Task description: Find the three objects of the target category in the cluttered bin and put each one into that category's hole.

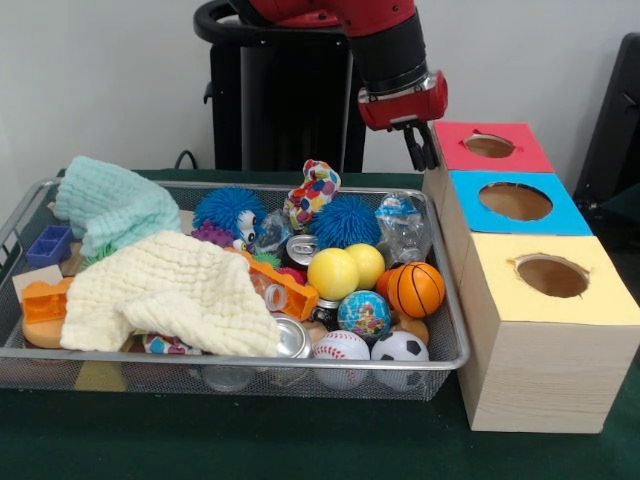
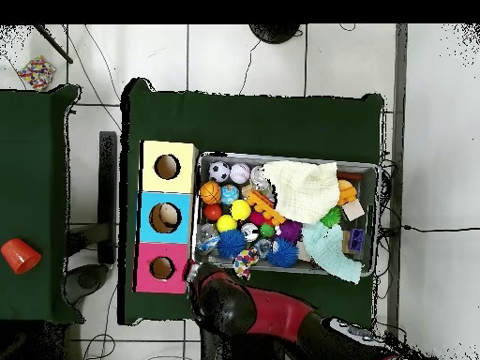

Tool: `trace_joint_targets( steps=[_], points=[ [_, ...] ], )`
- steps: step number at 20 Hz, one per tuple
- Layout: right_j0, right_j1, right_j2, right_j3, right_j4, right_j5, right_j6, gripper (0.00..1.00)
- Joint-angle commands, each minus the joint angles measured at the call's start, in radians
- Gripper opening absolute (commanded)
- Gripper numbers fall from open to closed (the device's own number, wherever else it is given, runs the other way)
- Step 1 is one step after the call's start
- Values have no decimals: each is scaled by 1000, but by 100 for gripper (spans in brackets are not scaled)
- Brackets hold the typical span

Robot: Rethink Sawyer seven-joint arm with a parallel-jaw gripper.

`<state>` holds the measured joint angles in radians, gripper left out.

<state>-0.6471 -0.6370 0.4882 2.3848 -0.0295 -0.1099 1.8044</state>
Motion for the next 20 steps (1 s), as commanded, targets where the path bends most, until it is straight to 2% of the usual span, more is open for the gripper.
trace_joint_targets(
  steps=[1,5,10,20],
  points=[
    [-32,32,5,-52,-32,-127,207,0],
    [-42,11,-1,-30,-43,-159,218,0],
    [-21,-6,-42,-26,-48,-226,229,0],
    [-49,28,-37,-52,-48,-184,196,0]
  ],
)
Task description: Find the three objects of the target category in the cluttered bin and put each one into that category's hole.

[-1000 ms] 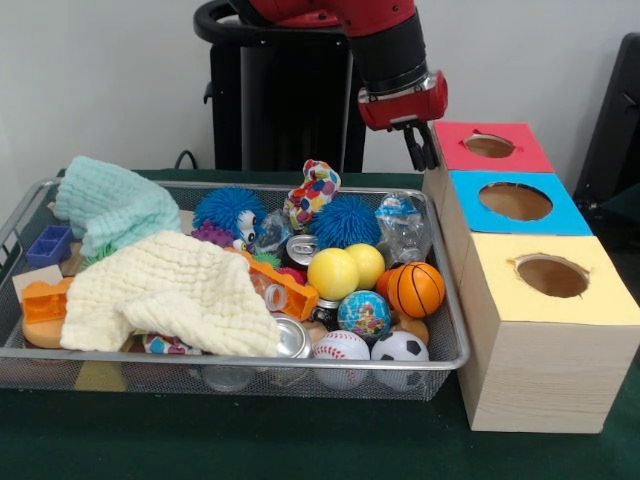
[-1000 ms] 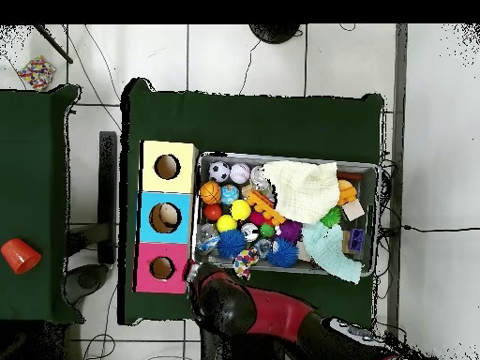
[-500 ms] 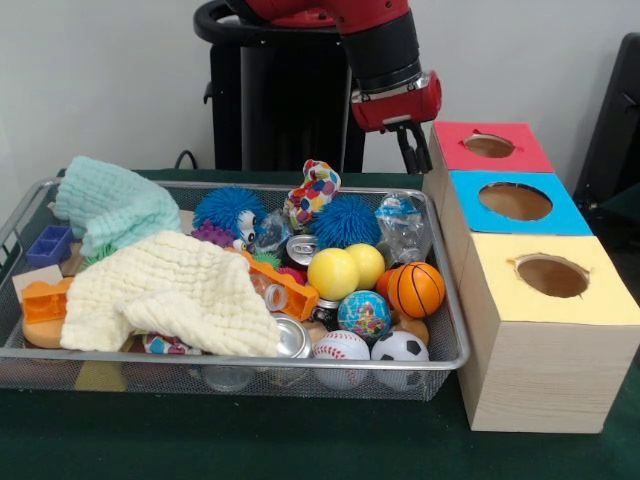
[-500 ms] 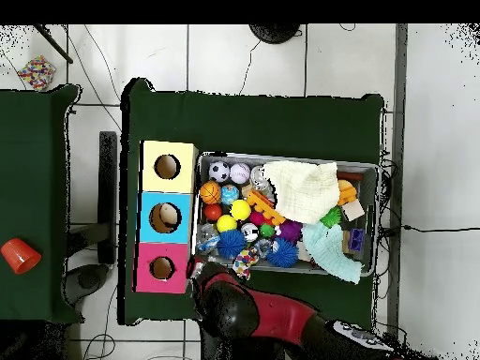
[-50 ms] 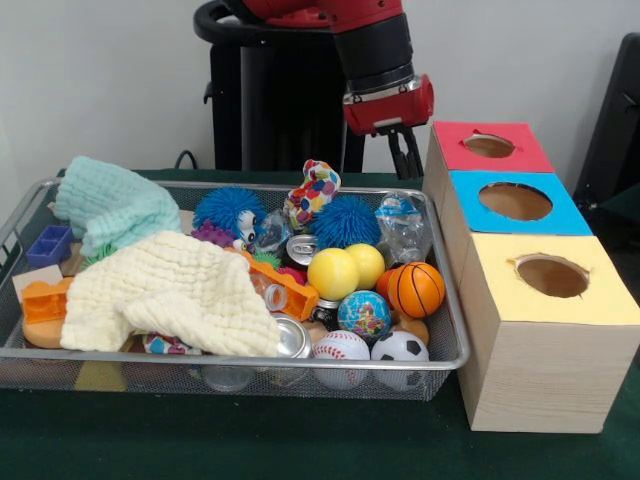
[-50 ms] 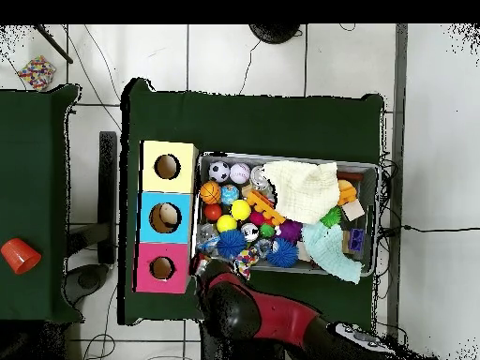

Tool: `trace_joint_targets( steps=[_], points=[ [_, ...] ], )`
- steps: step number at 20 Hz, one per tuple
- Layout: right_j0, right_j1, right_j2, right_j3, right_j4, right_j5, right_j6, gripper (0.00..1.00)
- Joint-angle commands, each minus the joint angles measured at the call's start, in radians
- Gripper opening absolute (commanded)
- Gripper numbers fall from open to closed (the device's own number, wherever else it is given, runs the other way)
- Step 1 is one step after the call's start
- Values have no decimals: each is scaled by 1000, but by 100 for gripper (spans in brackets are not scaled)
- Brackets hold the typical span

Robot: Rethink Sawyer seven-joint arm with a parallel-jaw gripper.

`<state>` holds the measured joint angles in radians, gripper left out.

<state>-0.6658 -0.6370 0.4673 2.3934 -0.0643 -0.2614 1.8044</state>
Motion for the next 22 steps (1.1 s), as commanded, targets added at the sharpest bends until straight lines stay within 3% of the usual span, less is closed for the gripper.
trace_joint_targets(
  steps=[1,8,9,22],
  points=[
    [-32,29,-15,-63,-15,-25,191,0],
    [-43,36,-8,-66,-14,6,178,0],
    [-46,39,-8,-67,-16,8,177,100],
    [-10,33,-55,-74,0,-11,178,100]
  ],
)
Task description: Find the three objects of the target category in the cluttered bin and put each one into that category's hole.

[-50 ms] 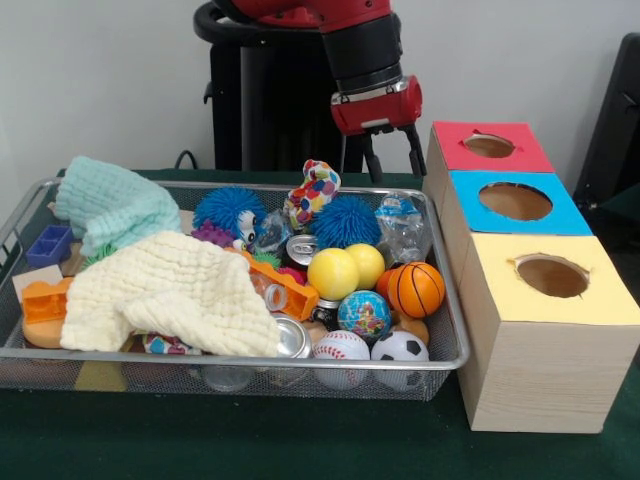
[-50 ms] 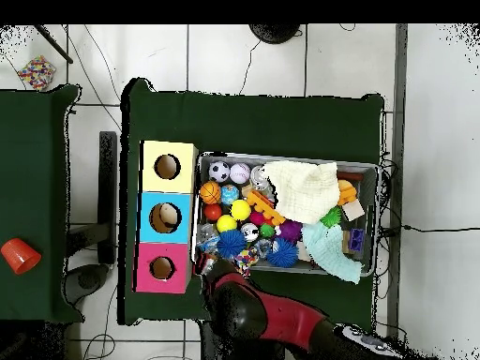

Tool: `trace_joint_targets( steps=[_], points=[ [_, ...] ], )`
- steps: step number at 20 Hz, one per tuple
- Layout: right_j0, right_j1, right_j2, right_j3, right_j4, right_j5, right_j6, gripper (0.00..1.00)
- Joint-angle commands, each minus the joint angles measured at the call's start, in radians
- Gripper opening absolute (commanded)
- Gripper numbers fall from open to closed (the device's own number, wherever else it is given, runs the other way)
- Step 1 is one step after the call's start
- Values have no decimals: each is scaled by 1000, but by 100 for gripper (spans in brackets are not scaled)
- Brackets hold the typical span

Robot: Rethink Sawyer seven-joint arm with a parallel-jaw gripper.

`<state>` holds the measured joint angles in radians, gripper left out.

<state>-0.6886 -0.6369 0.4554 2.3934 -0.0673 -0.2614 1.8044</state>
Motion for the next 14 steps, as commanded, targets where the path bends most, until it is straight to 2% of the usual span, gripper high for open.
trace_joint_targets(
  steps=[1,6,14],
  points=[
    [12,38,-43,-75,2,-14,179,100],
    [26,46,-54,-83,5,-35,188,100],
    [46,111,-78,-112,-14,-116,203,100]
  ],
)
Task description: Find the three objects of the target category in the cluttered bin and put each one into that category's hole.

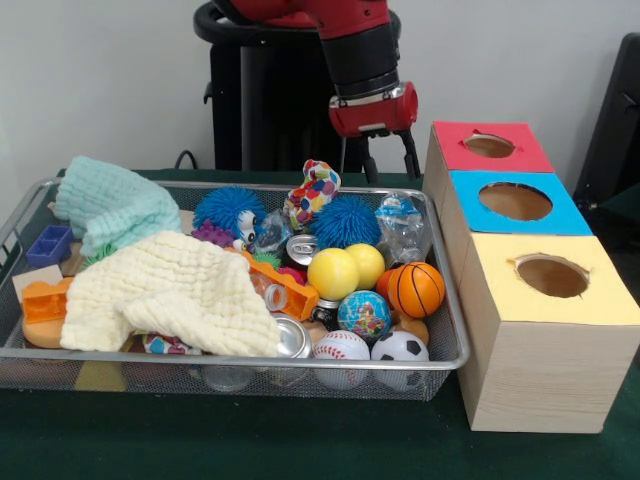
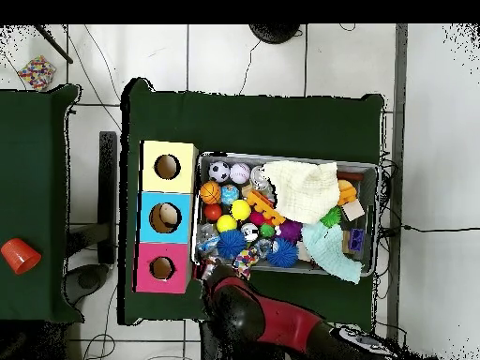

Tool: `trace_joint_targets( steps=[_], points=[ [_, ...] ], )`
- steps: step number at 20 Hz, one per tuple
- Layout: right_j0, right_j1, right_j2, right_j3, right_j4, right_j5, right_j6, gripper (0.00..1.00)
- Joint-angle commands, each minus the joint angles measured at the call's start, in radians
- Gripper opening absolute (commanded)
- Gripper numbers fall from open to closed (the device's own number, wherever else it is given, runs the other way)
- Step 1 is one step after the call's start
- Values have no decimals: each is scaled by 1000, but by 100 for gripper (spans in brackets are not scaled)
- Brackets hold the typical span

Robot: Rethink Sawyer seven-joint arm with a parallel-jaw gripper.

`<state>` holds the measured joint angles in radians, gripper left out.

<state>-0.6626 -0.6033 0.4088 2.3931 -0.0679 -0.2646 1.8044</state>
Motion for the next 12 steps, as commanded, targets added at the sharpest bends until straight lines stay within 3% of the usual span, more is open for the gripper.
trace_joint_targets(
  steps=[1,12],
  points=[
    [25,83,-35,-115,-15,-127,206,100],
    [33,114,-38,-110,-15,-232,245,100]
  ],
)
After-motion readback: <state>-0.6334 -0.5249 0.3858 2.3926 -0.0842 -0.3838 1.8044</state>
